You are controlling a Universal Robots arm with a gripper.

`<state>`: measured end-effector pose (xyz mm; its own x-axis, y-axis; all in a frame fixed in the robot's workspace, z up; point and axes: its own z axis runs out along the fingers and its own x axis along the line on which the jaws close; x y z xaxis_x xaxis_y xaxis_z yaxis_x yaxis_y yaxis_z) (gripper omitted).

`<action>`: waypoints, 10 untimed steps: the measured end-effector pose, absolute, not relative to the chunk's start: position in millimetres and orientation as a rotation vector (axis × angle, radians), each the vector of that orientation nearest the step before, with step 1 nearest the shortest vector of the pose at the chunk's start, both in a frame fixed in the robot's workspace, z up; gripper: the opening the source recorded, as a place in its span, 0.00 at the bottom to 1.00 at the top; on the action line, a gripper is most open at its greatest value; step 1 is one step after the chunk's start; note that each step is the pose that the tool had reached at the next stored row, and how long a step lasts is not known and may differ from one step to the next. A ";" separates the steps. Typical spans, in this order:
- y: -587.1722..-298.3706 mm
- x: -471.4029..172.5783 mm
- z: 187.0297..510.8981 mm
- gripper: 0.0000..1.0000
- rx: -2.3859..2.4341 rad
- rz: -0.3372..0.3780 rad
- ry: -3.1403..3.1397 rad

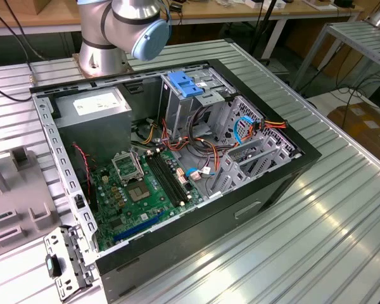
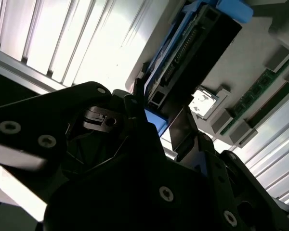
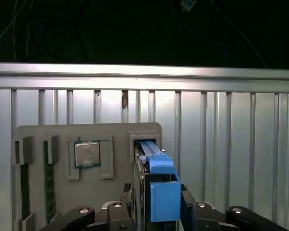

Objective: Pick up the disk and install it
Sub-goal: 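Pick up the disk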

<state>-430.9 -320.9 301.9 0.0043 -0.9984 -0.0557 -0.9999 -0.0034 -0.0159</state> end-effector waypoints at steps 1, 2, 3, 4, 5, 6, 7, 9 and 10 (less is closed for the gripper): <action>-320.6 -431.0 299.9 0.48 -2.190 0.043 2.181; -320.4 -430.9 297.6 0.48 -2.191 0.043 2.180; -320.3 -430.9 295.8 0.48 -2.192 0.043 2.180; -320.2 -431.0 293.0 0.48 -2.192 0.043 2.179; -320.1 -430.9 291.3 0.48 -2.192 0.043 2.179; -320.1 -430.9 290.6 0.48 -2.193 0.043 2.179; -320.1 -431.0 290.6 0.48 -2.193 0.043 2.179; -320.1 -431.0 290.5 0.48 -2.193 0.043 2.179; -320.1 -431.0 290.5 0.48 -2.193 0.043 2.179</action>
<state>-431.0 -320.1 290.5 0.0068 -0.9984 -0.0552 -0.9999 -0.0059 -0.0159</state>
